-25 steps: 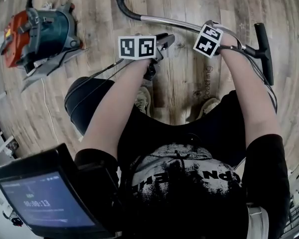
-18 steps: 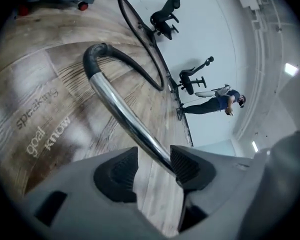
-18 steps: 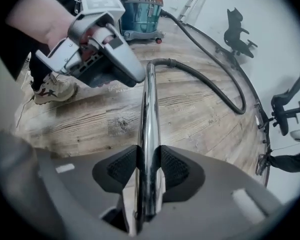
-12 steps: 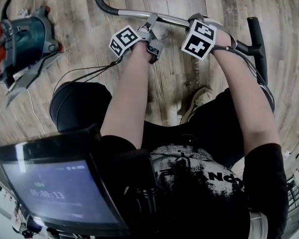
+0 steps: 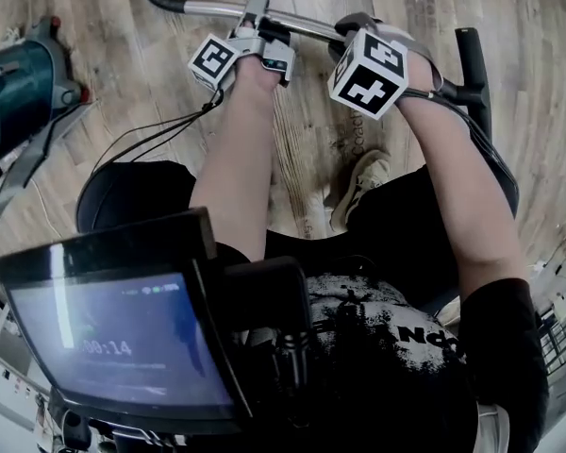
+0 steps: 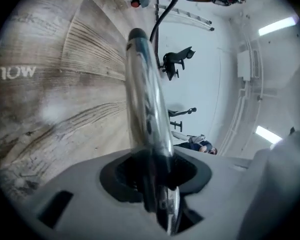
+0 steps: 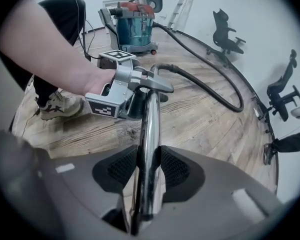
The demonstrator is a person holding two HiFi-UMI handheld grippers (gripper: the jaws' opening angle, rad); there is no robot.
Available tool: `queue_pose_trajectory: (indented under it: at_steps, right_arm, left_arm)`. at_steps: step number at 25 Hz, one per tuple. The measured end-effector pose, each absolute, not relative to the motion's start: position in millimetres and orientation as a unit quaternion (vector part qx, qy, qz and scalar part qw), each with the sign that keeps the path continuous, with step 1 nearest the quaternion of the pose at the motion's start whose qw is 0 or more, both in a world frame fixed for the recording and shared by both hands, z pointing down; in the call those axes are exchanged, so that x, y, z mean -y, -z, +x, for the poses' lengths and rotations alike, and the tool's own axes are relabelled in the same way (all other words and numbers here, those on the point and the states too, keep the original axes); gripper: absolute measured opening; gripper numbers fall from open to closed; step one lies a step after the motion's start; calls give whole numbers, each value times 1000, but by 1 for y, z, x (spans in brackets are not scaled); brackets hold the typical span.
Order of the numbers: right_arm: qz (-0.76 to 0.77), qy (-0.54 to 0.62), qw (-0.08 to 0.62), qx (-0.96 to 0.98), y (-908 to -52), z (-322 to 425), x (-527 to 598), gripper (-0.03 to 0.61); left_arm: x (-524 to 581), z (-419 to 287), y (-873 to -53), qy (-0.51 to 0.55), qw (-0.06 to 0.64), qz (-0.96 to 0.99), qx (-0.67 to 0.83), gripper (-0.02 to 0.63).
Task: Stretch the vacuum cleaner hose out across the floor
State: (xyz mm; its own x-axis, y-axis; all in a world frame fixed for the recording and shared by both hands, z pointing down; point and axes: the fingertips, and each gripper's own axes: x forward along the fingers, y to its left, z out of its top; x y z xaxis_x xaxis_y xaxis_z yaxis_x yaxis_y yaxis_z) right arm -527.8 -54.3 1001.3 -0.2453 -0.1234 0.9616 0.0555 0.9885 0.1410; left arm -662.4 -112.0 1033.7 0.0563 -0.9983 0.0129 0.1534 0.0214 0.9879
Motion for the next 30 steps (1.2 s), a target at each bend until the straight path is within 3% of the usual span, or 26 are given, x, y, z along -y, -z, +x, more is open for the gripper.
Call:
queue_pose_trajectory:
  at_steps: [2, 8, 14, 23, 27, 30]
  right_arm:
    - [21, 64, 610, 790, -1002, -527, 54, 157]
    - [56, 65, 596, 798, -1003, -534, 73, 183]
    - [71, 118, 619, 773, -1022, -524, 89, 112]
    - [46, 109, 589, 800, -1006, -539, 90, 110]
    - [39, 90, 574, 813, -999, -548, 86, 112]
    - [38, 99, 571, 814, -1001, -551, 87, 120]
  left_arm:
    - [114, -665, -1016, 544, 536, 471, 441, 125]
    - [128, -663, -971, 527, 502, 522, 444, 126]
    - [131, -638, -960, 521, 510, 517, 448, 124]
    - [146, -676, -939, 499, 483, 534, 483, 112]
    - [151, -700, -923, 507, 463, 541, 485, 44]
    - [150, -700, -914, 508, 452, 549, 485, 38]
